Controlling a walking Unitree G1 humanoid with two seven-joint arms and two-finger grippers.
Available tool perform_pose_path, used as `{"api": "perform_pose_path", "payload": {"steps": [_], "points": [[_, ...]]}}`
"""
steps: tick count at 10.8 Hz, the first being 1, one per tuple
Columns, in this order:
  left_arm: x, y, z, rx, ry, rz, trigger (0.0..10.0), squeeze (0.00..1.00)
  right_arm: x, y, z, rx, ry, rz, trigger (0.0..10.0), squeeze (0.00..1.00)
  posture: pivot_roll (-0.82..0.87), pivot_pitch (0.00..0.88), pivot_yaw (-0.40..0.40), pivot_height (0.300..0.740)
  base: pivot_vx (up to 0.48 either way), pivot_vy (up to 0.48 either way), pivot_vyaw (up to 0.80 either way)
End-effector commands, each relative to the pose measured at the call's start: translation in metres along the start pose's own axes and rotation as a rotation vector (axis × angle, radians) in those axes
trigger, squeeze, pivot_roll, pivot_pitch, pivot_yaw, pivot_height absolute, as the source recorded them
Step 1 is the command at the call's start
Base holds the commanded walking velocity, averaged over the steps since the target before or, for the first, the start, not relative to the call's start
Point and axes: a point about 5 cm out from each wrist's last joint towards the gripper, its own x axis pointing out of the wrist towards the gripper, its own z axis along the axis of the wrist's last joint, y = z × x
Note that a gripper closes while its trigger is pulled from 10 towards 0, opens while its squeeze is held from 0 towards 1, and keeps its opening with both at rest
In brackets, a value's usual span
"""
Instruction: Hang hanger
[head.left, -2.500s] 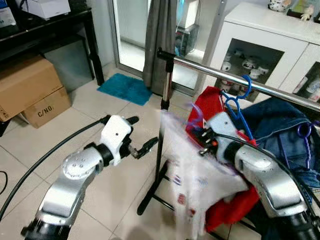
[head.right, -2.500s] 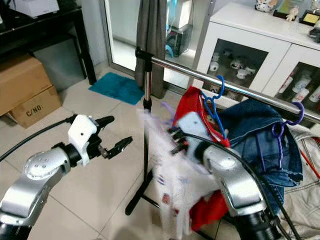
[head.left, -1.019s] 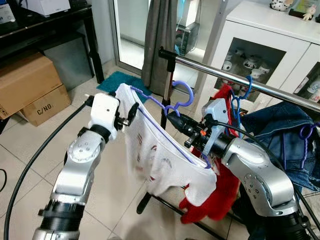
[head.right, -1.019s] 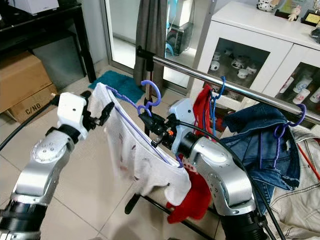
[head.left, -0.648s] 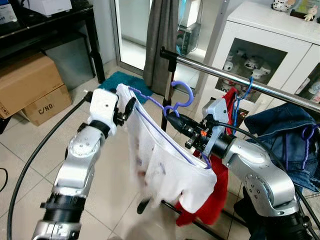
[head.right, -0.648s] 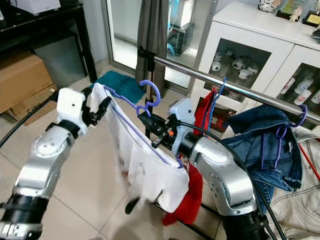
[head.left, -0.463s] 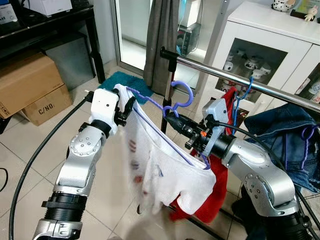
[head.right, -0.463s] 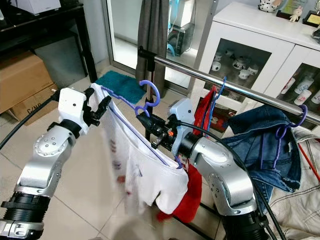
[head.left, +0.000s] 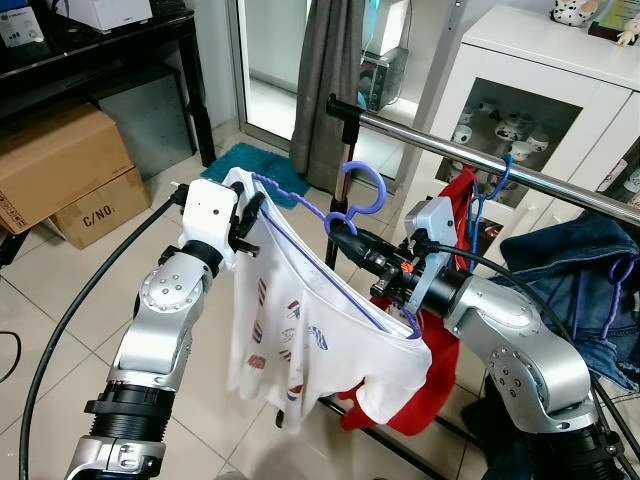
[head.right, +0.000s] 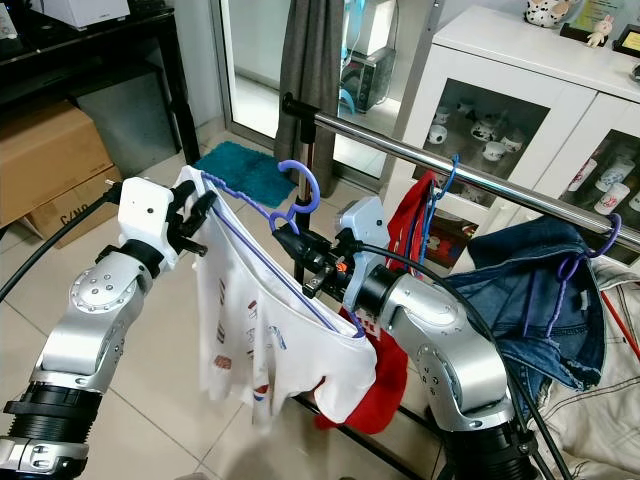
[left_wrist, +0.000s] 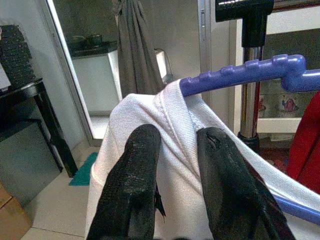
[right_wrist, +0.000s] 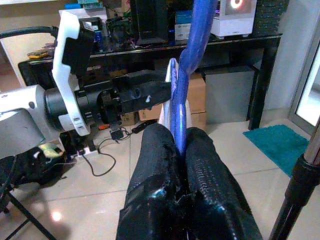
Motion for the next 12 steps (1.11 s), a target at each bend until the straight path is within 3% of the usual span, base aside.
{"api": "perform_pose_path", "payload": {"steps": [1, 6, 8, 9, 10, 12], "points": [[0.004, 0.0, 0.005, -0.003, -0.017, -0.007, 0.0, 0.0, -0.001, -0.001, 0.016, -0.044, -0.067, 0.004, 0.0, 0.0, -0.07, 0.017, -0.062, 0.74, 0.0, 0.0, 0.0], [0.003, 0.002, 0.004, -0.015, -0.024, -0.011, 0.0, 0.0, -0.002, -0.004, 0.013, -0.057, -0.043, -0.026, 0.0, 0.0, -0.07, 0.019, -0.055, 0.74, 0.0, 0.0, 0.0], [-0.004, 0.005, 0.015, -0.017, -0.082, -0.059, 0.0, 0.0, -0.005, -0.01, -0.004, -0.119, 0.099, -0.062, 0.0, 0.0, -0.07, 0.02, -0.052, 0.74, 0.0, 0.0, 0.0], [-0.009, 0.012, 0.028, -0.055, -0.147, -0.062, 0.0, 0.0, -0.012, -0.014, -0.018, -0.144, 0.197, -0.06, 0.0, 0.0, -0.07, 0.021, -0.051, 0.74, 0.0, 0.0, 0.0], [-0.011, 0.016, 0.031, -0.071, -0.163, -0.059, 0.0, 0.0, -0.015, -0.015, -0.022, -0.153, 0.228, -0.056, 0.0, 0.0, -0.07, 0.022, -0.051, 0.74, 0.0, 0.0, 0.0], [-0.015, 0.059, 0.026, 0.014, -0.081, 0.155, 0.0, 0.0, -0.024, -0.016, -0.016, -0.144, 0.193, -0.02, 0.0, 0.0, -0.07, 0.022, -0.049, 0.74, 0.0, 0.0, 0.0]]}}
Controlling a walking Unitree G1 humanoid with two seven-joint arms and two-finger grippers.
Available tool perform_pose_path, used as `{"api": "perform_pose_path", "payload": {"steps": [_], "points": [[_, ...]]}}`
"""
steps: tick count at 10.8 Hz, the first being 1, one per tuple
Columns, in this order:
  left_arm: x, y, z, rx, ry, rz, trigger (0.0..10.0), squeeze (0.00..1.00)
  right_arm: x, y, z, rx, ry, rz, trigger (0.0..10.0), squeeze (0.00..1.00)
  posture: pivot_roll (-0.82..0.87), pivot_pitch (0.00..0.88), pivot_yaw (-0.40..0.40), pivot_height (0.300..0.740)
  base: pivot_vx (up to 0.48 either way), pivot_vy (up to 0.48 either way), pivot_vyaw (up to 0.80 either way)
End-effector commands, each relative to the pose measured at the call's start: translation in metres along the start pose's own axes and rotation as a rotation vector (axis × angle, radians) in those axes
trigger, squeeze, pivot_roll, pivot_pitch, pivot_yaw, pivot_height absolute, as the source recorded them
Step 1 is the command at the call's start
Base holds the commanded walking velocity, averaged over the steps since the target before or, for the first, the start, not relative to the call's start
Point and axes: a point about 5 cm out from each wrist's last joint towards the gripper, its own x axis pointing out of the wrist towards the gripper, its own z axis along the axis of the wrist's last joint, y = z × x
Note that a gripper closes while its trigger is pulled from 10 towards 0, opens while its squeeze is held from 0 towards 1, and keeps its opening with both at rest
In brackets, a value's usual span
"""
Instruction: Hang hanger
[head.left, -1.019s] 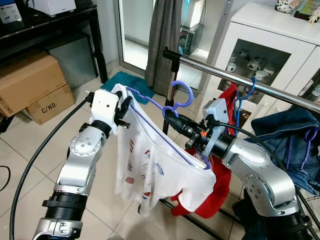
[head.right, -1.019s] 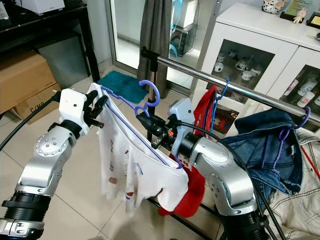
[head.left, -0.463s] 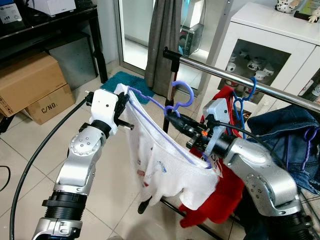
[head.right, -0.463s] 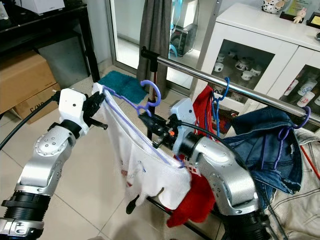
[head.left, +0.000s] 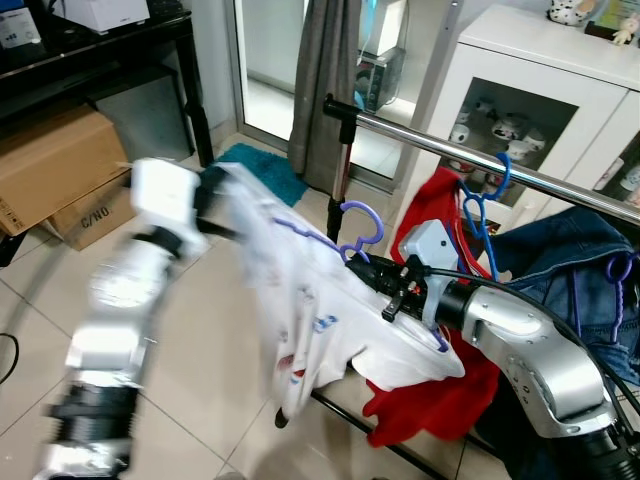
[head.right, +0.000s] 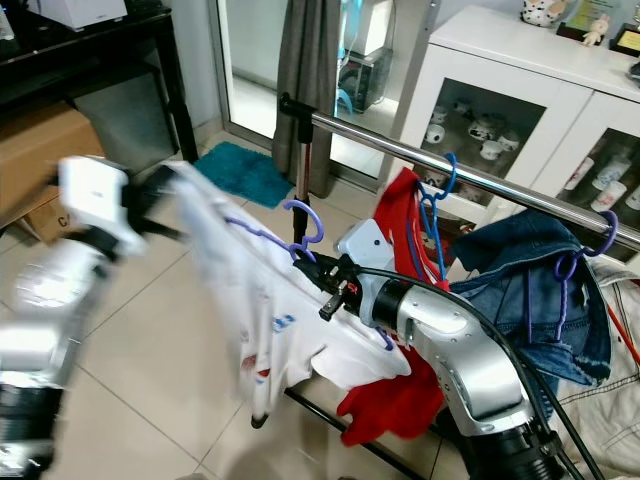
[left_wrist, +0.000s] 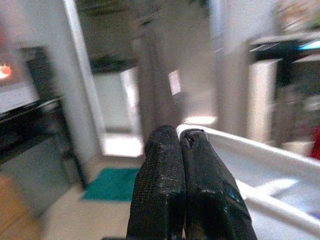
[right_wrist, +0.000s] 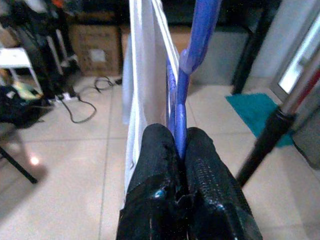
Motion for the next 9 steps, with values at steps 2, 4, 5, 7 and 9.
{"api": "perform_pose_path", "payload": {"steps": [2, 4, 5, 7, 9], "points": [[-0.005, 0.055, -0.006, 0.133, 0.104, 0.245, 0.0, 0.0, -0.02, -0.004, 0.013, 0.033, -0.097, 0.039, 0.0, 0.0, -0.07, 0.02, -0.048, 0.74, 0.0, 0.0, 0.0], [-0.008, 0.075, -0.02, 0.157, 0.166, 0.32, 0.0, 0.0, -0.027, 0.002, 0.022, 0.079, -0.15, 0.115, 0.0, 0.0, -0.07, 0.019, -0.046, 0.74, 0.0, 0.0, 0.0], [0.001, 0.048, -0.018, 0.068, 0.111, 0.175, 0.0, 0.0, -0.019, -0.003, 0.027, 0.118, -0.198, 0.039, 0.0, 0.0, -0.07, 0.021, -0.045, 0.74, 0.0, 0.0, 0.0], [0.01, -0.007, -0.014, -0.028, 0.05, -0.102, 0.0, 0.0, -0.004, -0.01, 0.031, 0.178, -0.25, -0.1, 0.0, 0.0, -0.07, 0.018, -0.049, 0.74, 0.0, 0.0, 0.0], [0.005, -0.084, -0.02, -0.109, 0.049, -0.438, 0.0, 0.0, 0.015, -0.017, 0.043, 0.253, -0.382, -0.323, 0.0, 0.0, -0.08, 0.017, -0.045, 0.74, 0.0, 0.0, 0.0]]}}
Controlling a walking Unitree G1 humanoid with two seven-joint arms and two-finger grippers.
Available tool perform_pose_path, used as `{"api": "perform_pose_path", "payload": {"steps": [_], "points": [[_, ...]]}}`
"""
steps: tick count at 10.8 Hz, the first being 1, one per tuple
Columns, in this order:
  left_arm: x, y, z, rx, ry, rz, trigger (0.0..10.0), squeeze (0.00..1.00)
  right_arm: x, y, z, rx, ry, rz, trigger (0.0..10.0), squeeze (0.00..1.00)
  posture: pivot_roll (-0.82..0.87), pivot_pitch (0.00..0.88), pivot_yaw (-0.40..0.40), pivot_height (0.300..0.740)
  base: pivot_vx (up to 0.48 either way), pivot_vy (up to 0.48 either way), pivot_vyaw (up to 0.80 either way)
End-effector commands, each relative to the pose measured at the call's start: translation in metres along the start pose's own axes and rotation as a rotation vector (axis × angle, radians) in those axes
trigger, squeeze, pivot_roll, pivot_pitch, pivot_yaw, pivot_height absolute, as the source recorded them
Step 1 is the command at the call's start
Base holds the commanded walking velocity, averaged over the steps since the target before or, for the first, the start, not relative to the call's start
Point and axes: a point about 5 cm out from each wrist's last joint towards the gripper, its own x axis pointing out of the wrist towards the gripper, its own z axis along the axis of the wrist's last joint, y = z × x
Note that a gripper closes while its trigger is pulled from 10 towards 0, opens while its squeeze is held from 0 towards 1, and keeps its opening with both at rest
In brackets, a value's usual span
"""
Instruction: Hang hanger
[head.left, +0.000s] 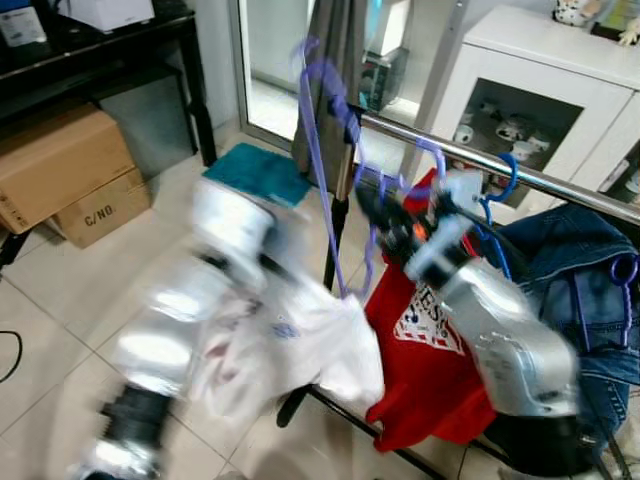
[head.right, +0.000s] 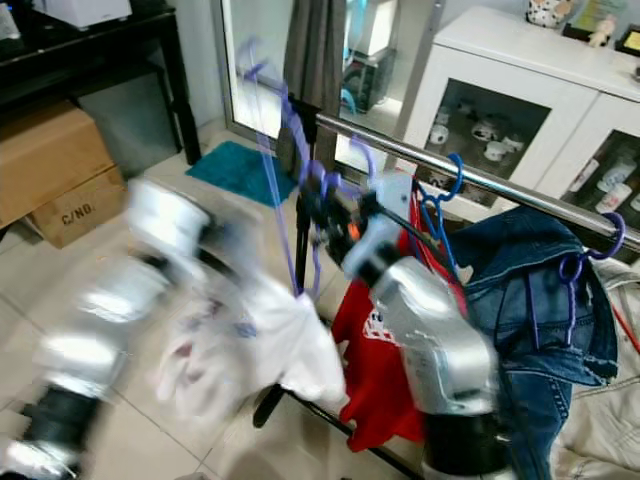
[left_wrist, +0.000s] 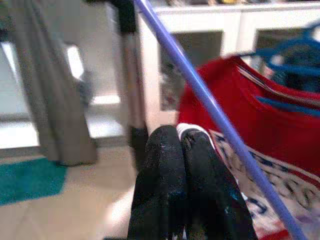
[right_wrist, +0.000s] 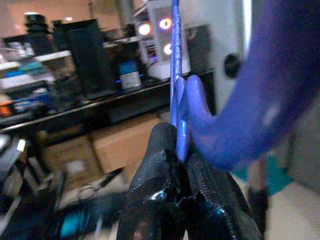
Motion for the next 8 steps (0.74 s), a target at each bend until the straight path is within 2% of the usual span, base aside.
{"api": "perform_pose_path", "payload": {"steps": [1, 2, 3, 4, 5, 6, 7, 8], "points": [[-0.005, 0.004, 0.008, 0.011, -0.023, 0.009, 0.0, 0.0, -0.004, -0.008, 0.003, -0.078, -0.016, -0.062, 0.0, 0.0, -0.08, 0.021, -0.046, 0.74, 0.0, 0.0, 0.0], [-0.015, 0.008, 0.008, -0.01, -0.028, 0.04, 0.0, 0.0, -0.01, -0.013, 0.002, -0.123, -0.01, -0.096, 3.6, 0.0, -0.08, 0.024, -0.048, 0.74, 0.0, 0.0, 0.0], [-0.022, 0.01, 0.009, -0.027, -0.034, 0.059, 0.0, 0.0, -0.013, -0.015, -0.001, -0.136, 0.014, -0.117, 10.0, 0.0, -0.08, 0.027, -0.051, 0.74, 0.0, 0.0, 0.0], [-0.025, 0.01, 0.009, -0.031, -0.03, 0.063, 0.0, 0.0, -0.015, -0.016, -0.001, -0.14, 0.008, -0.12, 10.0, 0.0, -0.08, 0.029, -0.052, 0.74, 0.0, 0.0, 0.0], [-0.032, 0.01, 0.01, -0.078, -0.054, 0.084, 0.0, 0.0, -0.018, -0.016, 0.003, -0.097, -0.05, -0.136, 10.0, 0.0, -0.08, 0.033, -0.052, 0.74, 0.0, 0.0, 0.0], [-0.038, 0.021, 0.043, -0.298, -0.311, 0.141, 0.0, 0.0, -0.018, -0.013, 0.01, -0.044, -0.129, -0.136, 10.0, 0.0, -0.08, 0.035, -0.057, 0.74, 0.0, 0.0, 0.0], [-0.043, 0.028, 0.065, -0.397, -0.456, 0.141, 0.0, 0.0, -0.018, -0.011, 0.012, -0.023, -0.154, -0.129, 10.0, 0.0, -0.08, 0.034, -0.061, 0.74, 0.0, 0.0, 0.0], [-0.044, 0.034, 0.082, -0.449, -0.548, 0.146, 0.0, 0.0, -0.018, -0.01, 0.013, -0.033, -0.165, -0.122, 10.0, 0.0, -0.07, 0.033, -0.062, 0.74, 0.0, 0.0, 0.0]]}}
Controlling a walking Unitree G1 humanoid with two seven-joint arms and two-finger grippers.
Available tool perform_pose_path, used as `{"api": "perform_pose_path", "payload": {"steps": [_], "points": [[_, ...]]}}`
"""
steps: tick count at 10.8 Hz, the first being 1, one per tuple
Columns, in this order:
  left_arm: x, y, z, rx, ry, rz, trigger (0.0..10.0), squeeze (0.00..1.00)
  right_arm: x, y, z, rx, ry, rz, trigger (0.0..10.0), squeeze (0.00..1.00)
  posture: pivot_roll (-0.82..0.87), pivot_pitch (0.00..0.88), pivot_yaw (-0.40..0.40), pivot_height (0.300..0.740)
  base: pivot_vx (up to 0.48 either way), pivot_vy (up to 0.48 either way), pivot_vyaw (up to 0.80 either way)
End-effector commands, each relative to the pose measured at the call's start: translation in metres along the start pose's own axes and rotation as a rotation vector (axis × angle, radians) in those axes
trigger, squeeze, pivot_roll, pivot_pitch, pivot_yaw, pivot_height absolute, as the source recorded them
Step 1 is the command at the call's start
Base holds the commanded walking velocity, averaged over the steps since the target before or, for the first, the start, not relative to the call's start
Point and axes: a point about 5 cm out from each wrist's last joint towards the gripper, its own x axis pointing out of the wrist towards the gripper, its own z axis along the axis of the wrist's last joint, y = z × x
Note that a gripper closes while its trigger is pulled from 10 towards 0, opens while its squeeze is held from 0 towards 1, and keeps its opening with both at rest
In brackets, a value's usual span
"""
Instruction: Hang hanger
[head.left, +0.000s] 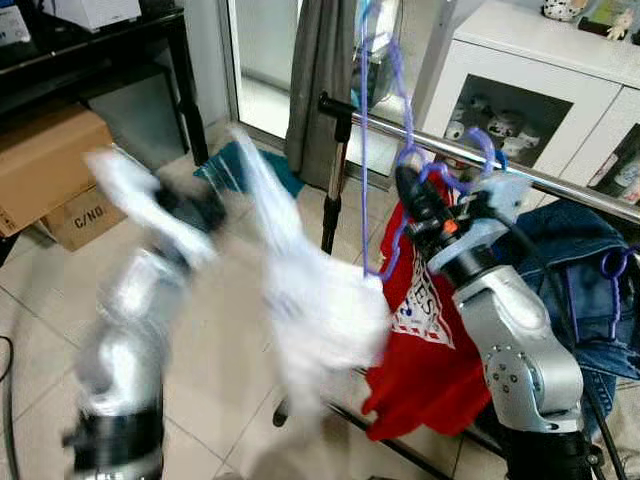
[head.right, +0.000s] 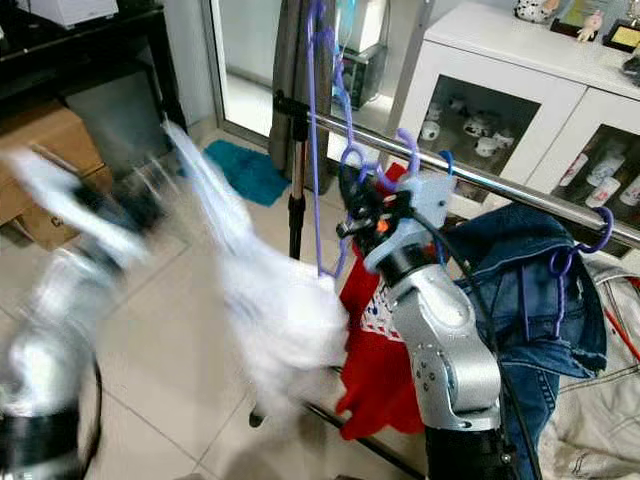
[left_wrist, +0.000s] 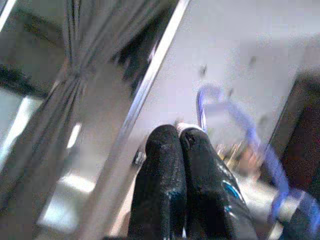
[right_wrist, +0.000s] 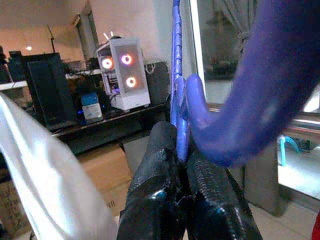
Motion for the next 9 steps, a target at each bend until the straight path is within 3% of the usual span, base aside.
{"api": "perform_pose_path", "payload": {"steps": [1, 2, 3, 4, 5, 7, 8, 9], "points": [[0.013, -0.007, 0.024, -0.109, -0.136, -0.016, 0.0, 0.0, 0.001, 0.007, 0.006, -0.061, -0.033, 0.06, 10.0, 0.0, -0.07, 0.03, -0.06, 0.74, 0.0, 0.0, 0.0], [0.023, -0.014, 0.032, -0.138, -0.158, -0.045, 0.0, 0.0, 0.003, 0.017, 0.004, -0.104, -0.032, 0.121, 10.0, 0.0, -0.07, 0.026, -0.055, 0.74, 0.0, 0.0, 0.0], [0.022, -0.014, 0.014, -0.036, 0.001, -0.043, 0.0, 0.0, 0.008, 0.023, 0.007, -0.062, -0.065, 0.122, 10.0, 0.0, -0.07, 0.026, -0.051, 0.74, 0.0, 0.0, 0.0], [0.005, 0.002, -0.031, 0.174, 0.347, 0.023, 0.0, 0.0, 0.023, 0.027, 0.03, 0.143, -0.198, 0.075, 0.0, 0.0, -0.07, 0.026, -0.044, 0.74, 0.0, 0.0, 0.0], [-0.004, 0.005, -0.046, 0.212, 0.461, 0.025, 0.0, 0.0, 0.029, 0.026, 0.043, 0.246, -0.277, 0.063, 0.0, 0.0, -0.07, 0.026, -0.043, 0.74, 0.0, 0.0, 0.0], [-0.017, 0.004, -0.066, 0.185, 0.614, 0.006, 0.0, 0.0, 0.035, 0.014, 0.059, 0.451, -0.425, 0.0, 0.0, 0.0, -0.07, 0.027, -0.043, 0.74, 0.0, 0.0, 0.0], [-0.02, 0.0, -0.071, 0.178, 0.654, -0.027, 0.0, 0.0, 0.036, 0.01, 0.061, 0.484, -0.449, -0.028, 0.0, 0.0, -0.06, 0.028, -0.044, 0.74, 0.0, 0.0, 0.0], [-0.013, -0.009, -0.067, 0.126, 0.596, -0.076, 0.0, 0.0, 0.04, 0.016, 0.054, 0.237, -0.354, 0.014, 0.0, 0.0, -0.06, 0.028, -0.043, 0.74, 0.0, 0.0, 0.0]]}}
